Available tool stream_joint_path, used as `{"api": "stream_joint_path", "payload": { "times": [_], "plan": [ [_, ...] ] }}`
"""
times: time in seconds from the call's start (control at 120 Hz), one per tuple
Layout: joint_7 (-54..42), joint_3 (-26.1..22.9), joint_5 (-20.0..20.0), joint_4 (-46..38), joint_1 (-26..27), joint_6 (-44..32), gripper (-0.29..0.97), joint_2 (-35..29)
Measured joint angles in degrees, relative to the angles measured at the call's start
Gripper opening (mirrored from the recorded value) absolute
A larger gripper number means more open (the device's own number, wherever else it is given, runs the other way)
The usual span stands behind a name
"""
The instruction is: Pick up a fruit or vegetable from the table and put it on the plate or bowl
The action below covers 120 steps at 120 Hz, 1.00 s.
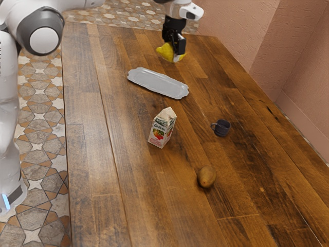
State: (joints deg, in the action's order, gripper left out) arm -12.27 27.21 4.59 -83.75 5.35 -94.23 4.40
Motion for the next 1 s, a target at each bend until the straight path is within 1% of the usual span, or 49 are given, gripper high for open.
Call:
{"api": "stream_joint_path", "payload": {
  "times": [0.067,0.167,0.292,0.367,0.45,0.675,0.908,0.925,0.967,1.0],
  "plan": [
    [0.3,2.5,0.0,0.0,-0.4,0.2,0.4,0.3],
    [0.6,3.5,0.2,0.3,-2.8,0.3,0.4,1.6],
    [0.9,3.7,1.6,1.0,-4.6,0.0,0.39,5.3],
    [1.0,3.7,2.6,1.6,-6.9,-0.1,0.39,7.2],
    [1.2,3.6,3.6,2.0,-9.8,-0.3,0.4,8.6],
    [1.3,3.6,5.3,2.6,-13.8,-0.7,0.39,10.6],
    [1.0,3.4,6.9,4.7,-14.5,-0.8,0.4,12.9],
    [1.0,3.4,6.9,4.8,-14.5,-0.8,0.41,12.9],
    [0.9,3.4,7.1,4.9,-14.5,-0.8,0.51,13.0],
    [0.9,3.4,7.3,5.0,-14.5,-0.8,0.54,13.1]
  ]
}}
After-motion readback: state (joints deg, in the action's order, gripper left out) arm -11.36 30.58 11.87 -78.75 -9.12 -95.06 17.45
